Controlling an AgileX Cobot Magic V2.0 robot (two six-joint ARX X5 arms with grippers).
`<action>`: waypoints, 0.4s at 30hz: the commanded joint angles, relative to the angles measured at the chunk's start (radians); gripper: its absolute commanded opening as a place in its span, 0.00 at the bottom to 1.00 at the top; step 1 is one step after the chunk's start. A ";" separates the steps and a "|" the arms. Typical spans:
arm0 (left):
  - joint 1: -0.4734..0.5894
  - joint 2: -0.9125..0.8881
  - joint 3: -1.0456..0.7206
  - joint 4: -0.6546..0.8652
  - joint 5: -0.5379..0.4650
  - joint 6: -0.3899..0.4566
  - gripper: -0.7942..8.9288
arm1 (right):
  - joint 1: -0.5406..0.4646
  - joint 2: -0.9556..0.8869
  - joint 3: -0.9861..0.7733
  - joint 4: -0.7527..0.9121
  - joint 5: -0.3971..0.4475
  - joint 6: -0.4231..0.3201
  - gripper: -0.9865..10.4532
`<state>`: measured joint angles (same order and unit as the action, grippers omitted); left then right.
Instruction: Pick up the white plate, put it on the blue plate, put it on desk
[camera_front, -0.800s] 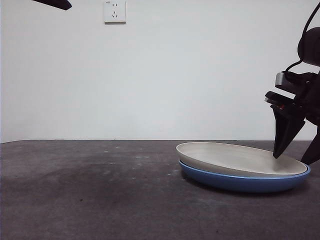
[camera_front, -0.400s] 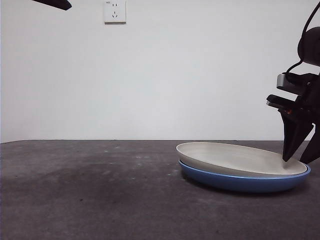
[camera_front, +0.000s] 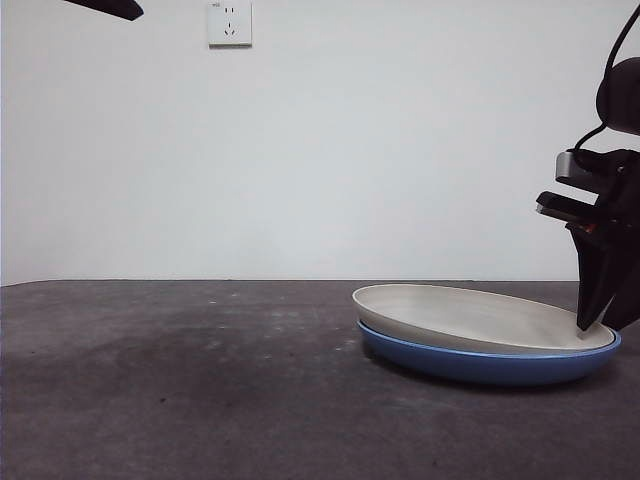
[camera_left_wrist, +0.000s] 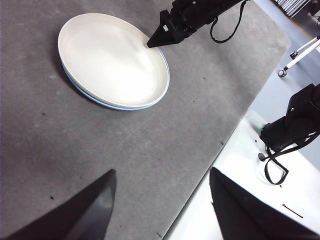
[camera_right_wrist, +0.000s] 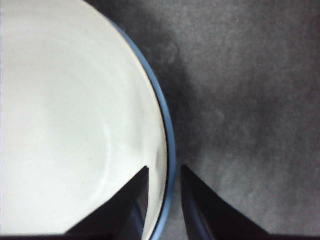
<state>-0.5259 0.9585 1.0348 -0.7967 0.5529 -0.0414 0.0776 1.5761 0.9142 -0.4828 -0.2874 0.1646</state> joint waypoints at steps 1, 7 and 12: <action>-0.005 0.007 0.010 0.006 0.004 0.014 0.39 | 0.000 0.019 0.007 -0.008 0.000 0.003 0.17; -0.005 0.007 0.010 0.006 0.004 0.014 0.39 | 0.000 0.019 0.007 -0.013 0.000 0.003 0.10; -0.005 0.007 0.010 0.005 0.004 0.014 0.39 | 0.000 0.019 0.007 -0.011 0.000 0.004 0.10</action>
<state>-0.5259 0.9585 1.0348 -0.7967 0.5529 -0.0414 0.0772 1.5761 0.9142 -0.4953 -0.2878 0.1661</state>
